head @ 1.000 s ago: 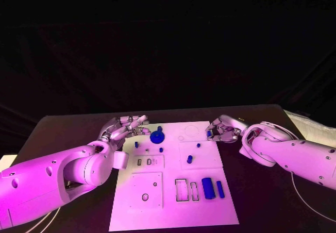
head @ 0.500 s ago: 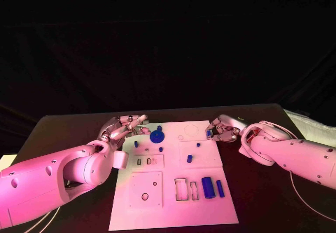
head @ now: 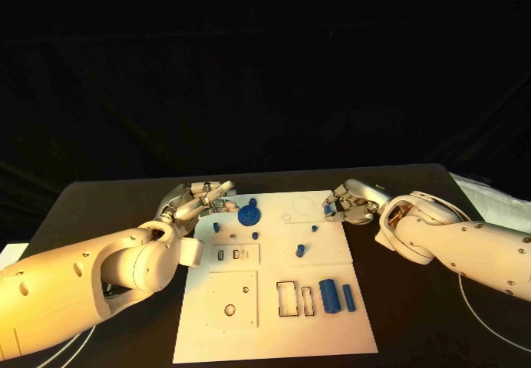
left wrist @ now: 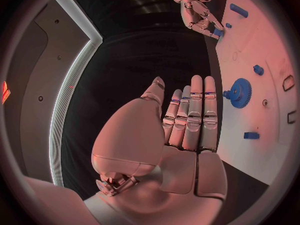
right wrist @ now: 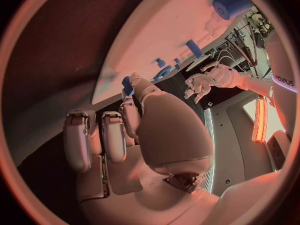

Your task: Assemble the parts on the task board

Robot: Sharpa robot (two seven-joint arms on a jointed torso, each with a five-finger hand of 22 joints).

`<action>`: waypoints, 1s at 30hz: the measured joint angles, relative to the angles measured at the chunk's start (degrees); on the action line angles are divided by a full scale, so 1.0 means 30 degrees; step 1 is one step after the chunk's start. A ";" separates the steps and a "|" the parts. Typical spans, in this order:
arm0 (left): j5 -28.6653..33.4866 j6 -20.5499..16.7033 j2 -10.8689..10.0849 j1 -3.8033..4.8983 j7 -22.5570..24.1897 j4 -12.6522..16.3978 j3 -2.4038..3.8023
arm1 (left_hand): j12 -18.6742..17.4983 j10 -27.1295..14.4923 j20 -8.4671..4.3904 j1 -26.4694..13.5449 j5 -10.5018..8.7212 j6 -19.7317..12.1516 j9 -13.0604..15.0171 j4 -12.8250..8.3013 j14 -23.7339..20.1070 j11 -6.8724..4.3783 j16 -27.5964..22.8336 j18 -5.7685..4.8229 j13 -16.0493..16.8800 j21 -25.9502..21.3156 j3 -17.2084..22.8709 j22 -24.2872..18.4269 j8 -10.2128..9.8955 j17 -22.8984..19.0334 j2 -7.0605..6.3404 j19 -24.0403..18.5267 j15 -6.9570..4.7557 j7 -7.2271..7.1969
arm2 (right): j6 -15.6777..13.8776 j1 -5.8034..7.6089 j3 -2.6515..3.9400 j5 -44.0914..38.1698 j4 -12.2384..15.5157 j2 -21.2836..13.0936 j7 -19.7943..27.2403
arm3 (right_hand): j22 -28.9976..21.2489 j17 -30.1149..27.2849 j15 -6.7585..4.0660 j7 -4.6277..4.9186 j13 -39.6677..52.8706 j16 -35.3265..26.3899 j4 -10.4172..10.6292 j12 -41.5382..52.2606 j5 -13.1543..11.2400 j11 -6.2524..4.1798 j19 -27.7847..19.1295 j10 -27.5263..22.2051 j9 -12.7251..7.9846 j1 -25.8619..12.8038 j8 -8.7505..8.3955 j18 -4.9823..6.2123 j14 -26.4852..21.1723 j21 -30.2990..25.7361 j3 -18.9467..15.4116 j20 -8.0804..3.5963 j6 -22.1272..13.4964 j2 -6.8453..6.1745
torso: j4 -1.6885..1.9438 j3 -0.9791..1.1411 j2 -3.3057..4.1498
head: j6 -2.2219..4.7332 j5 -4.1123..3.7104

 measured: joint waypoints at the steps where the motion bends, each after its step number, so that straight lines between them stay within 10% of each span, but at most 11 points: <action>1: -0.0003 0.0001 -0.0002 0.0000 0.0000 -0.0002 0.0000 | 0.0000 0.0000 0.0000 0.0005 0.0000 0.0000 0.0000 -0.0006 0.0000 0.0000 -0.0007 0.0000 0.0005 0.0000 0.0006 0.0009 0.0000 0.0021 0.0005 0.0000 0.0000 0.0000 | -0.0060 0.0060 0.0013 0.0050 0.0261 -0.0037 -0.0109 | 0.0007 0.0000 0.0000 0.0000 0.0000 0.0000 -0.0019 0.0000 -0.0031 0.0000 0.0000 0.0000 0.0000 -0.0020 0.0000 0.0000 0.0000 0.0000 0.0038 0.0001 0.0000 0.0020 | 0.0000 -0.0004 -0.0002 | 0.0009 0.0000; 16: -0.0025 0.0014 0.0010 0.0001 -0.0002 -0.0372 -0.0001 | 0.0000 0.0000 0.0000 0.0005 0.0000 0.0000 0.0000 -0.0006 0.0000 0.0000 -0.0007 0.0001 0.0007 0.0000 0.0006 0.0010 0.0000 0.0019 0.0004 0.0000 0.0000 0.0000 | -0.0498 0.0478 0.0068 0.0580 0.3501 0.1786 -0.2962 | 0.0012 -0.0003 0.0001 -0.0021 -0.0002 -0.0100 -0.0121 -0.0300 0.0185 -0.0134 -0.0138 -0.0010 0.0000 -0.0198 -0.0024 0.0001 -0.0001 -0.0086 0.0292 -0.0133 -0.0021 0.0198 | 0.0130 -0.0150 -0.0103 | -0.0157 0.0258; 30: 0.0026 0.0006 0.0030 0.0005 0.0038 -0.0715 -0.0001 | 0.0000 0.0000 0.0000 0.0005 0.0000 0.0000 0.0001 -0.0006 0.0000 0.0001 -0.0007 0.0002 0.0005 0.0000 0.0006 0.0007 0.0000 0.0035 0.0004 0.0000 0.0000 0.0000 | -0.0359 -0.0272 -0.0319 -0.1169 0.3682 0.4152 -0.5163 | 0.0009 -0.0007 0.0002 -0.0042 0.0445 -0.0332 -0.0305 -0.1044 0.0205 -0.0302 -0.0559 -0.0174 0.0001 -0.0303 -0.0219 0.0001 -0.0002 -0.0295 0.0471 -0.0058 -0.0048 0.0302 | 0.0313 -0.0377 -0.0190 | -0.0628 0.0560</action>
